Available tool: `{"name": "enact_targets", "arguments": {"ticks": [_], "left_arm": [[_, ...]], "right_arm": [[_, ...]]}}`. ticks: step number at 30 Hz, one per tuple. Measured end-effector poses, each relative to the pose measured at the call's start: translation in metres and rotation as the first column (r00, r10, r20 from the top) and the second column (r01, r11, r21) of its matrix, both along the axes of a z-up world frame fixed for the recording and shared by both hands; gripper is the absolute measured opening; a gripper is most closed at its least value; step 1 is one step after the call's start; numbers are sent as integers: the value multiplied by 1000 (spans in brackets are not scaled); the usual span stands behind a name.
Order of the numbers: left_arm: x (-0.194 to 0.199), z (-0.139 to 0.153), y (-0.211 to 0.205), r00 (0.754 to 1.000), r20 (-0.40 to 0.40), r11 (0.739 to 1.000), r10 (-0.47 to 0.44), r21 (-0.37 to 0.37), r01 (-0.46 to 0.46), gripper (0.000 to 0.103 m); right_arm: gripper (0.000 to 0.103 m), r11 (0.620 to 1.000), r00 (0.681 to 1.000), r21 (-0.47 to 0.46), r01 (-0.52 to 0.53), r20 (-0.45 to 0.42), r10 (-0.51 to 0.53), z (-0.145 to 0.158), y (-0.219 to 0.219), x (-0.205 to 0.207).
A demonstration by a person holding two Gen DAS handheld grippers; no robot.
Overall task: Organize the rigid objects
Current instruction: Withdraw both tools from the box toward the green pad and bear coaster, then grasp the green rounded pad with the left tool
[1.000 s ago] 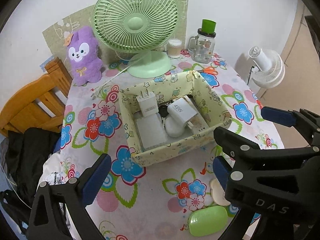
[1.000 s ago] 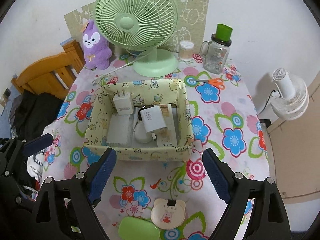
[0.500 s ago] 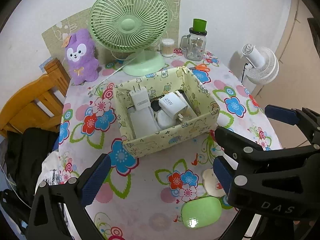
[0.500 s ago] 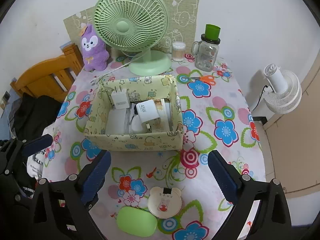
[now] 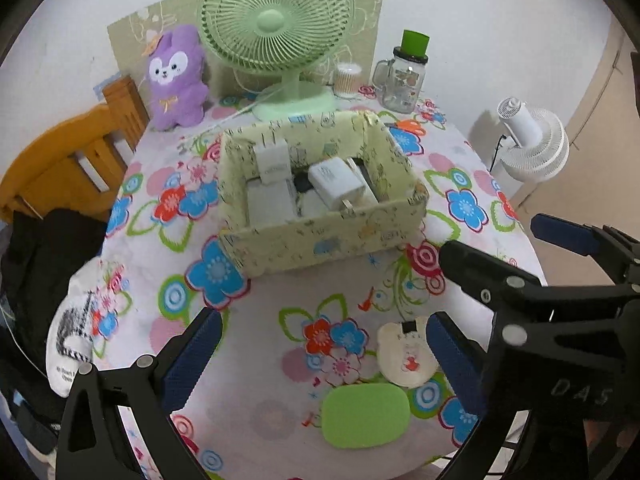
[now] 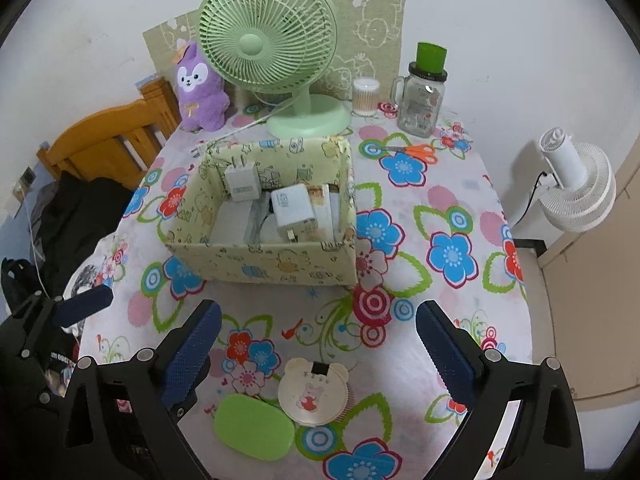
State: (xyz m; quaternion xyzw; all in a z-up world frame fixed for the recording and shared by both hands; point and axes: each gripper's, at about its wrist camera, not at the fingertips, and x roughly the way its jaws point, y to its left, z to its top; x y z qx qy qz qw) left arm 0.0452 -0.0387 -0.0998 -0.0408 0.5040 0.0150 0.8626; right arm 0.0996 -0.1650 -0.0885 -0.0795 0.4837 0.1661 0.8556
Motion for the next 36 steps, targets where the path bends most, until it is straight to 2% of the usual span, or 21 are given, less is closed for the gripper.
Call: {"name": "enact_targets", "arguments": {"ticks": [18, 36], "left_arm": [[-25, -49, -17, 996, -60, 998, 60, 19, -59, 103], [-39, -92, -34, 997, -77, 1000, 23, 19, -21, 103]], "right_arm": [[99, 995, 994, -4, -104, -25, 104, -47, -19, -17], [99, 993, 993, -20, -116, -41, 115, -90, -34, -33]]}}
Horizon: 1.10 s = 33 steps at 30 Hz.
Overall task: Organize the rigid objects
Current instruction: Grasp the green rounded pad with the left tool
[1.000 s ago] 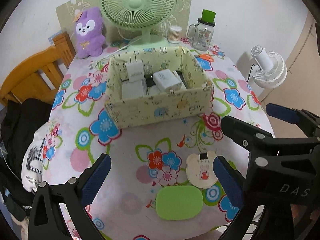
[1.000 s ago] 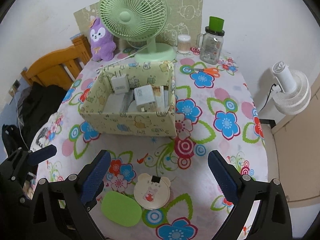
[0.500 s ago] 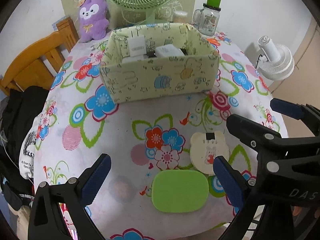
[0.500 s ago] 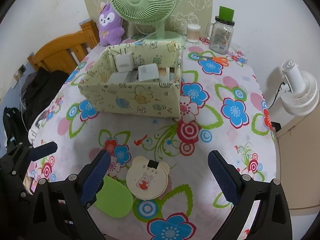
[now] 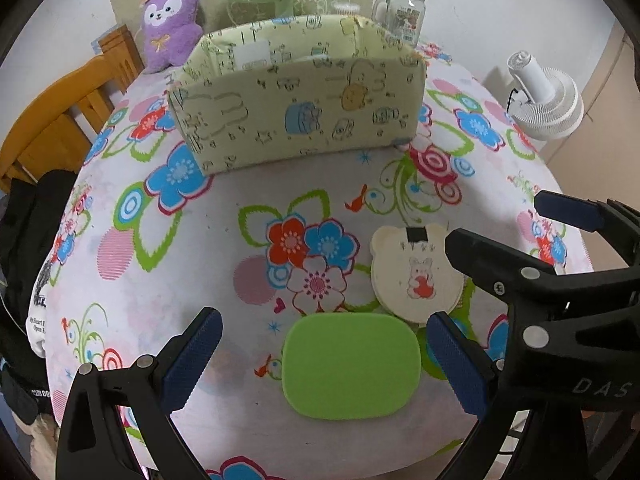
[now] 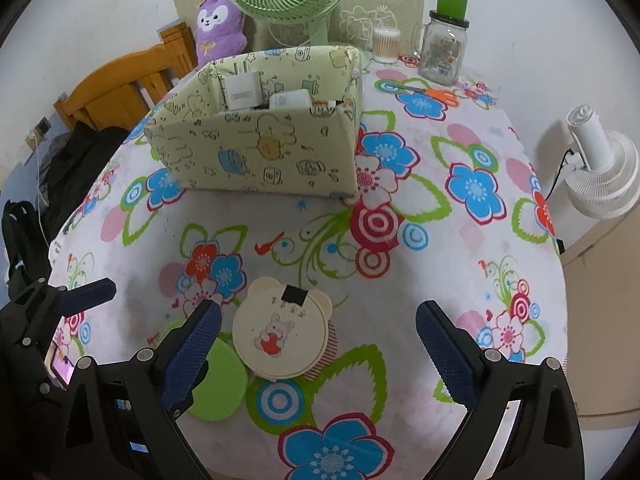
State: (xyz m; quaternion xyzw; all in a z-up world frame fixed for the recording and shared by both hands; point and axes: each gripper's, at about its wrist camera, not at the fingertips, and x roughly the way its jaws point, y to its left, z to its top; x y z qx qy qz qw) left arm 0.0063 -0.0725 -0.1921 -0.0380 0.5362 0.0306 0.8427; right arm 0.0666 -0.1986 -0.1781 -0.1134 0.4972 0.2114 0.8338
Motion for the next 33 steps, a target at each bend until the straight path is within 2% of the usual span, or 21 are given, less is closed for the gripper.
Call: {"name": "enact_targets", "arguments": {"ticks": [15, 28, 33], "left_arm": [[-7, -35, -10, 998, -30, 999, -53, 9, 54, 103], [-9, -42, -19, 995, -31, 996, -90, -5, 90, 103], [-13, -47, -24, 994, -43, 995, -97, 13, 98, 103]], "right_arm": [[99, 1000, 999, -4, -24, -47, 24, -34, -9, -15], [99, 1000, 995, -7, 9, -102, -9, -53, -19, -17], [99, 1000, 994, -11, 22, -108, -23, -56, -22, -17]]}}
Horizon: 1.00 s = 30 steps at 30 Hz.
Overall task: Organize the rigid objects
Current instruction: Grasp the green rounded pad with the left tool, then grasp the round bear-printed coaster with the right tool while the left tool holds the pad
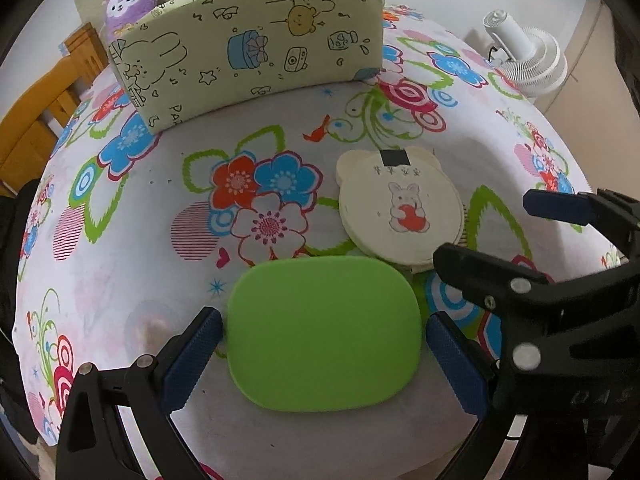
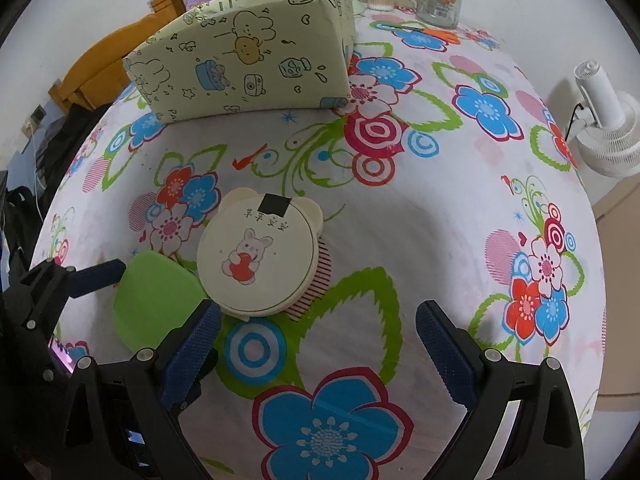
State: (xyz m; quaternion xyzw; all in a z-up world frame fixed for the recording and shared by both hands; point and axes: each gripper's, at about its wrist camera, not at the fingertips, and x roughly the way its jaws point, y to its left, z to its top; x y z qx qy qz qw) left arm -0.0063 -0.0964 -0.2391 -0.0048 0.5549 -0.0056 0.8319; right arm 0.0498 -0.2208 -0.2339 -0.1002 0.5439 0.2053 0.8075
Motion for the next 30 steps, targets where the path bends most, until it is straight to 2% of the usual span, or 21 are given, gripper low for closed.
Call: {"name": "enact_targets", "arguments": {"ticks": [3, 6, 13, 30], "left_arm": [[-2, 0, -1, 1000, 5, 1000, -1, 13, 1, 102], [0, 1, -2, 1000, -16, 1000, 1, 12, -1, 95], [3, 3, -1, 1000, -15, 1000, 6, 0, -6, 95], [10, 8, 45, 997, -11, 997, 71, 21, -71, 95]], "right_arm": [[99, 1000, 1000, -2, 8, -7, -8, -2, -2, 1], [99, 1000, 1000, -4, 9, -11, -9, -4, -1, 1], [99, 1000, 1000, 0, -12, -1, 12, -2, 9, 1], [99, 999, 1000, -26, -29, 7, 29, -6, 46, 14]]}}
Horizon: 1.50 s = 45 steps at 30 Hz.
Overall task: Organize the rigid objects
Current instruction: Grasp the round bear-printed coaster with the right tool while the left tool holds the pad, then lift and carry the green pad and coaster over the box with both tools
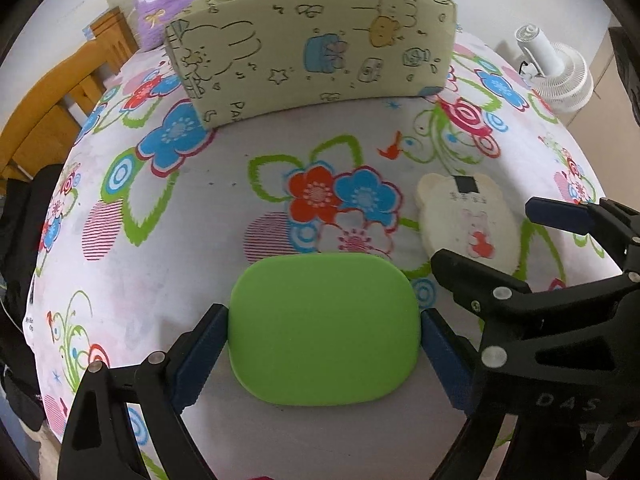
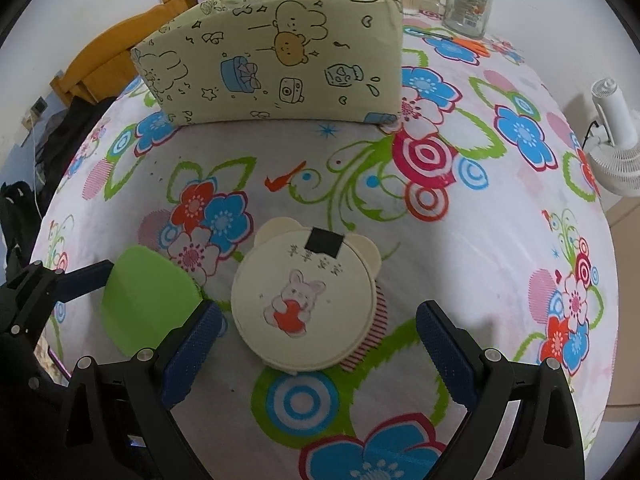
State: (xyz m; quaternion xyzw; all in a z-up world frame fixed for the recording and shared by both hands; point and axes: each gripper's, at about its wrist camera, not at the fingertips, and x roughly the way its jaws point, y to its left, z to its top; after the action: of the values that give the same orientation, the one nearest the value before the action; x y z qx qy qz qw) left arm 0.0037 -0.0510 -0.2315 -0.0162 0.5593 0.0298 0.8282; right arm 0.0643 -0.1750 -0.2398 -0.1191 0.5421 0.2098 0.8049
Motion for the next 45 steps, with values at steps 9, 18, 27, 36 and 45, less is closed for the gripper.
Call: {"name": "enact_targets", "arguments": {"ticks": [9, 18, 27, 36, 45], "left_arm": [[10, -3, 7, 1000, -14, 1000, -15, 6, 15, 95], [19, -4, 9, 999, -16, 999, -42, 2, 42, 95], [32, 13, 9, 997, 13, 997, -75, 8, 75, 95], [39, 30, 17, 997, 25, 998, -70, -6, 70, 95], [44, 65, 25, 996, 54, 997, -70, -16, 71, 95]], "right_arm": [[90, 996, 999, -74, 40, 15, -39, -7, 17, 7], [76, 995, 998, -72, 63, 11, -63, -5, 23, 8], [76, 993, 995, -67, 98, 33, -96, 13, 25, 20], [76, 990, 991, -62, 125, 56, -121, 34, 27, 26], [76, 989, 987, -35, 146, 74, -143, 67, 35, 27]]}}
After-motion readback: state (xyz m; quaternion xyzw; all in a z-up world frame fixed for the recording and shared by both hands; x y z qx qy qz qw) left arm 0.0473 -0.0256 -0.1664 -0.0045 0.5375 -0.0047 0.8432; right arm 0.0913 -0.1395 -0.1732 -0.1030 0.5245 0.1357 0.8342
